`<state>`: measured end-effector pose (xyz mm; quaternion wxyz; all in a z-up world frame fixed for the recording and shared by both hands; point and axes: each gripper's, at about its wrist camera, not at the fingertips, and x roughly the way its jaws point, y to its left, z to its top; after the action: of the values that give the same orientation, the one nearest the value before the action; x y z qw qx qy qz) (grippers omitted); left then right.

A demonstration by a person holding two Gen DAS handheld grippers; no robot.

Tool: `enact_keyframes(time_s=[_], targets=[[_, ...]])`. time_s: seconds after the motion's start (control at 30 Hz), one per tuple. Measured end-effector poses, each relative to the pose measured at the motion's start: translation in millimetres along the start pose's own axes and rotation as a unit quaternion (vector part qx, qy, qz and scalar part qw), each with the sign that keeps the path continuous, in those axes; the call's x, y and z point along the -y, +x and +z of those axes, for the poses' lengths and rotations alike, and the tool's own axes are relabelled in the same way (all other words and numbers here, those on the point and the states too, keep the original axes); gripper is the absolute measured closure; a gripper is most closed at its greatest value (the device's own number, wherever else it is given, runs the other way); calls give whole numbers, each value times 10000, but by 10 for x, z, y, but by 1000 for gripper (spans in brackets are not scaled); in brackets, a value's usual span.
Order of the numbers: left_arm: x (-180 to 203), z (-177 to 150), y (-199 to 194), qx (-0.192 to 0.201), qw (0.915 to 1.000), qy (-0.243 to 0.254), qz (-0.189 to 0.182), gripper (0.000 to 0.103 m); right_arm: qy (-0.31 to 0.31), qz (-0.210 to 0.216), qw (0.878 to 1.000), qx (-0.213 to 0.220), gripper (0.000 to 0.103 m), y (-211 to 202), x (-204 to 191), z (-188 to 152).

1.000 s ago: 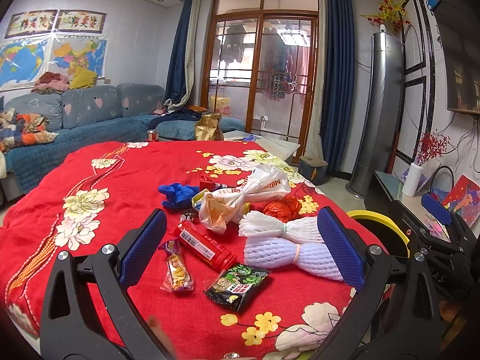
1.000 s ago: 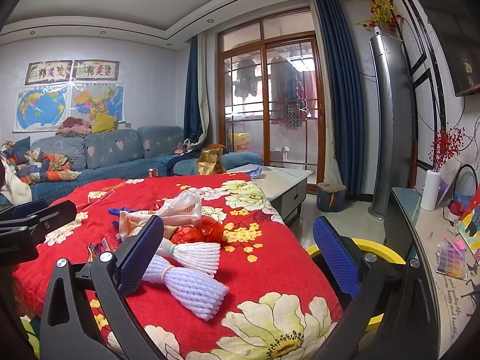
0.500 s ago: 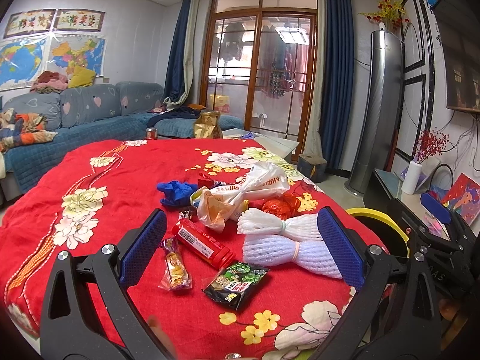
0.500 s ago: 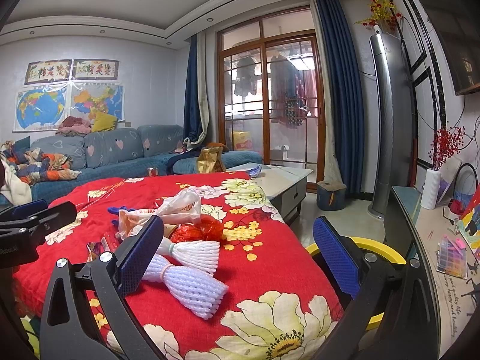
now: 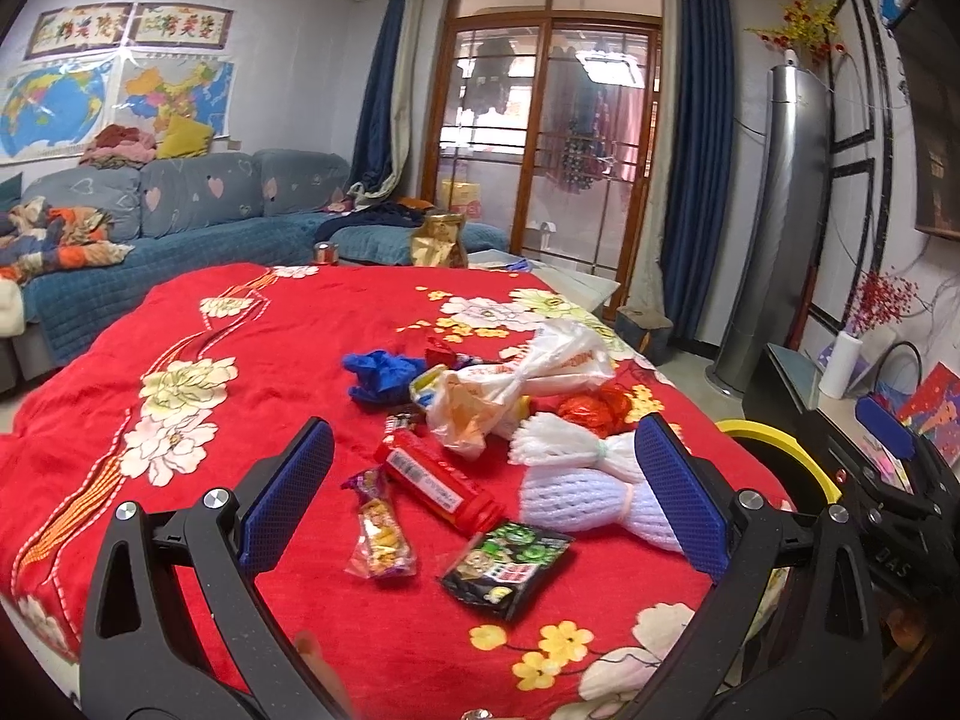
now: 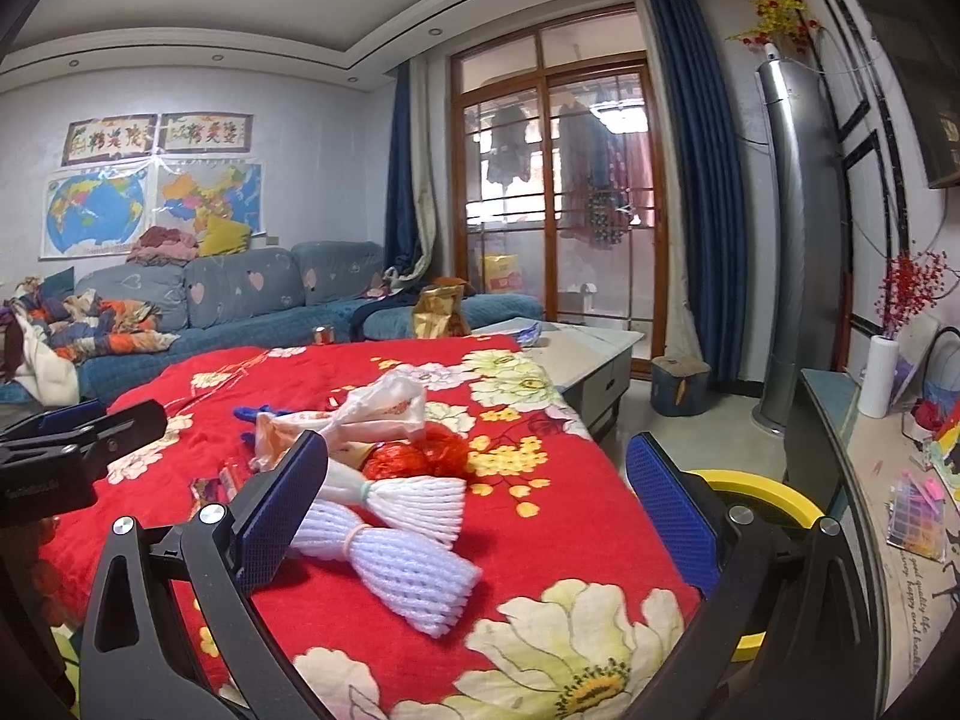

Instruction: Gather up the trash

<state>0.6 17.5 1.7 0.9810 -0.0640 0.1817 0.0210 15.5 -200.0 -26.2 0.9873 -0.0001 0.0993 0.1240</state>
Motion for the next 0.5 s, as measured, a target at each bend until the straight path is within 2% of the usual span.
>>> enact_keyframes(time_s=[0.5], targets=[[-490, 61, 105, -95, 9976, -331, 596, 11, -358, 934, 9940, -452, 6, 134, -537, 89]])
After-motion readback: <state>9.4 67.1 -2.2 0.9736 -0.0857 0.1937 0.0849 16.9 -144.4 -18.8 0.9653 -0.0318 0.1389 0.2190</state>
